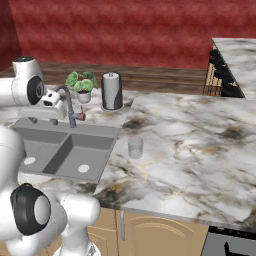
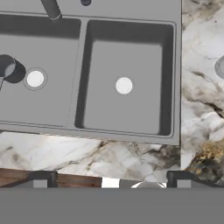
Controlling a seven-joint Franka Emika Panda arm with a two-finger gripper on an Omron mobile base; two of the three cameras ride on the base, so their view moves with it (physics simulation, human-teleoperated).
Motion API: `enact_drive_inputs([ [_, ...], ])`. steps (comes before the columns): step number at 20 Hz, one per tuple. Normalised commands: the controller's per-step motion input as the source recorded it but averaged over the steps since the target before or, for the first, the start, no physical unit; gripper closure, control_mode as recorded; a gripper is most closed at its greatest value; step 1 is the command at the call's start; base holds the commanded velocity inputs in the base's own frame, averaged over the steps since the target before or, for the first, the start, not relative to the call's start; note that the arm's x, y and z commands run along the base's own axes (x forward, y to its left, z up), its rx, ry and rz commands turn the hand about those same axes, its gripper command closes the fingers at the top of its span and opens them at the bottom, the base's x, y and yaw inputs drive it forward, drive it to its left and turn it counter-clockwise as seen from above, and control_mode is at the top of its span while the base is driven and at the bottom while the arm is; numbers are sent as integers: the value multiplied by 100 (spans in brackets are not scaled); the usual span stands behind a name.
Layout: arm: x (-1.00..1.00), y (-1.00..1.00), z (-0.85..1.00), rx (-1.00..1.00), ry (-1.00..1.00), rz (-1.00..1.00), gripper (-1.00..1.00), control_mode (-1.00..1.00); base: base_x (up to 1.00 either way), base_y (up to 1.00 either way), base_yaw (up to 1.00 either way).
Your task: Move any existing items from the left basin to the right basin for drying. Then move the glass cup from the counter to the left basin of the sink for washing.
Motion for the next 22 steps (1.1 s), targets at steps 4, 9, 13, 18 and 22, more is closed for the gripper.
enact_drive_inputs([
  [4,1,72,-27,0,20,0,-100,-100,0,0,0],
  [9,0,72,-29,0,16,0,-100,-100,0,0,0],
  [13,-1,65,-22,-2,7,0,-100,-100,0,0,0],
  [18,0,57,-20,-2,3,0,-100,-100,0,0,0],
  [22,0,53,-23,-3,0,0,-100,-100,0,0,0],
])
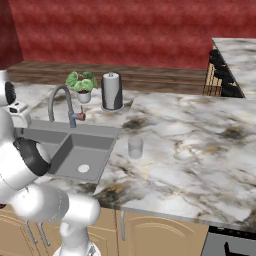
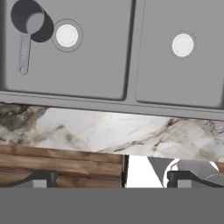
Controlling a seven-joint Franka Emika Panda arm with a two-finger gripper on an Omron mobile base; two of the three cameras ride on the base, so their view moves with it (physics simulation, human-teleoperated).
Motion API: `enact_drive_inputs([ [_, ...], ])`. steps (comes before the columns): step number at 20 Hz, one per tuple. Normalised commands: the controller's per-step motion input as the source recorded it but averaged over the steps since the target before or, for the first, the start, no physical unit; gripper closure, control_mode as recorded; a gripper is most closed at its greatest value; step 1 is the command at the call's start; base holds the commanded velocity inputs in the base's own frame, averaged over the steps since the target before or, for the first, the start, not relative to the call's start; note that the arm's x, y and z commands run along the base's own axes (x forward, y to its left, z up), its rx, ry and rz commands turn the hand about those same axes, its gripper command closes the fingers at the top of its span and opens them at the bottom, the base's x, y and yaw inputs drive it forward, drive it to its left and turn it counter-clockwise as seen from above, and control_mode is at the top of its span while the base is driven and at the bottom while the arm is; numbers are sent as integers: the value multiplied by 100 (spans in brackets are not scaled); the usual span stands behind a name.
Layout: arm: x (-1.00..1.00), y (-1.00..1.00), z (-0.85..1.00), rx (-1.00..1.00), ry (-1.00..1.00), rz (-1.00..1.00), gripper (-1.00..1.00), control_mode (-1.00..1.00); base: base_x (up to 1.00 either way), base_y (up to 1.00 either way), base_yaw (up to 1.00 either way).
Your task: Move any existing items from the left basin to the right basin for drying. Then move the glass cup from the counter to the left basin of the sink for washing.
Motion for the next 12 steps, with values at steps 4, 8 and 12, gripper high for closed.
enact_drive_inputs([
  [4,0,47,-25,-2,0,0,-100,-100,0,0,0],
  [8,5,43,-22,-2,-1,0,-100,-100,0,0,0],
  [12,21,33,-15,-3,-4,0,-100,-100,0,0,0],
])
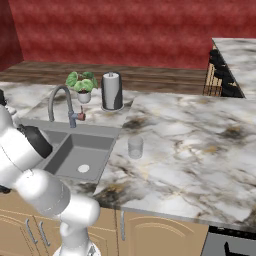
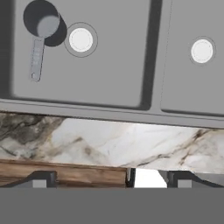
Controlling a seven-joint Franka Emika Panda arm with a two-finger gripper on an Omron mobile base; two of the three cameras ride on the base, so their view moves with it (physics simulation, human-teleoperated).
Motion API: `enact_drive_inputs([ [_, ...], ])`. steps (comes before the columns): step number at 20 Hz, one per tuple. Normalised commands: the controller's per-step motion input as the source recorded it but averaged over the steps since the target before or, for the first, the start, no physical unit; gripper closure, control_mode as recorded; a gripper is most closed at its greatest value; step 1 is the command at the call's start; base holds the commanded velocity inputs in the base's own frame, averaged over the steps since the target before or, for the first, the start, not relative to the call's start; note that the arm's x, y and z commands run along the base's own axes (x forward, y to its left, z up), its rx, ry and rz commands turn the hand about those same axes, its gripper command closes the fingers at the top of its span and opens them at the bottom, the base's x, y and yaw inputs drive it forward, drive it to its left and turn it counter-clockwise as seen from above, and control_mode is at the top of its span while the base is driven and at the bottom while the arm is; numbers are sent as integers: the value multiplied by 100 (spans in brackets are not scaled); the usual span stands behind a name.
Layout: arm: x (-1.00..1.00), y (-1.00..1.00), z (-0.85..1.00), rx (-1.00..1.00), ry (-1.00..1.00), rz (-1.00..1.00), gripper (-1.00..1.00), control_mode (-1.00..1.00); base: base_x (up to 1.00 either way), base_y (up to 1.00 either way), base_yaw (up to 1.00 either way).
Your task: Move any existing items from the left basin to the right basin for drying. Then move the glass cup from the counter to the left basin of the sink for washing.
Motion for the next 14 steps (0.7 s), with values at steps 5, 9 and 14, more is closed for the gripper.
enact_drive_inputs([
  [5,27,20,-16,-2,-4,0,-100,-100,0,0,0],
  [9,15,20,-18,0,-6,0,-100,-100,0,0,0],
  [14,0,20,-19,0,-2,0,-100,-100,0,0,0],
])
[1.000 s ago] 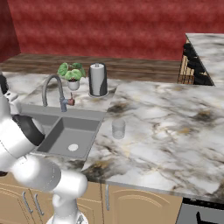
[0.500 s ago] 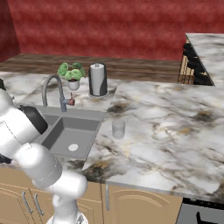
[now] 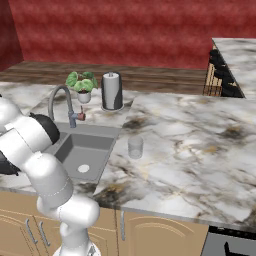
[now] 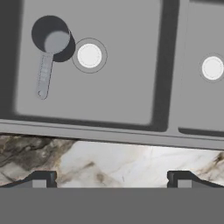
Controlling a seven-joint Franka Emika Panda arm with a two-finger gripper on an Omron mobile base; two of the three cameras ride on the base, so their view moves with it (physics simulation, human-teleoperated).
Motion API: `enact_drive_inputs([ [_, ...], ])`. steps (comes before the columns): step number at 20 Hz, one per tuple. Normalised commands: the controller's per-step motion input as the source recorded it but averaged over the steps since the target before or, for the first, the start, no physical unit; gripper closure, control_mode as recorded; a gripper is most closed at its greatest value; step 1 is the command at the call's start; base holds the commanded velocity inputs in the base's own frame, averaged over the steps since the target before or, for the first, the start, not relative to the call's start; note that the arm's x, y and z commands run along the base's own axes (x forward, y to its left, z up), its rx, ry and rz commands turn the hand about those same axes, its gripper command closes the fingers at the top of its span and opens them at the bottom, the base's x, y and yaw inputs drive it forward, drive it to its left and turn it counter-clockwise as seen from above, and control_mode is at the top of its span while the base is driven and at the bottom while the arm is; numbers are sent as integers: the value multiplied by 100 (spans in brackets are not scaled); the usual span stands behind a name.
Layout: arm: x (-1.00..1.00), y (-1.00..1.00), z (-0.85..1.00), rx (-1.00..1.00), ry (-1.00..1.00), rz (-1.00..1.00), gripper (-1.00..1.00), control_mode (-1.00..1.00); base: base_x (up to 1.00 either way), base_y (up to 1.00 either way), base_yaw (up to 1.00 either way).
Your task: Move any existing items from the left basin to the right basin for drying. Then move the glass cup from the counter to the left basin of the sink for washing.
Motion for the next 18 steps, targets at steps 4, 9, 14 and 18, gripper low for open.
enact_drive_inputs([
  [4,0,16,-18,0,2,1,-100,-100,0,0,0],
  [9,3,16,-19,0,1,0,-100,-100,0,0,0],
  [14,3,17,-23,0,0,0,-100,-100,0,0,0],
  [18,0,16,-20,0,0,0,-100,-100,0,0,0],
])
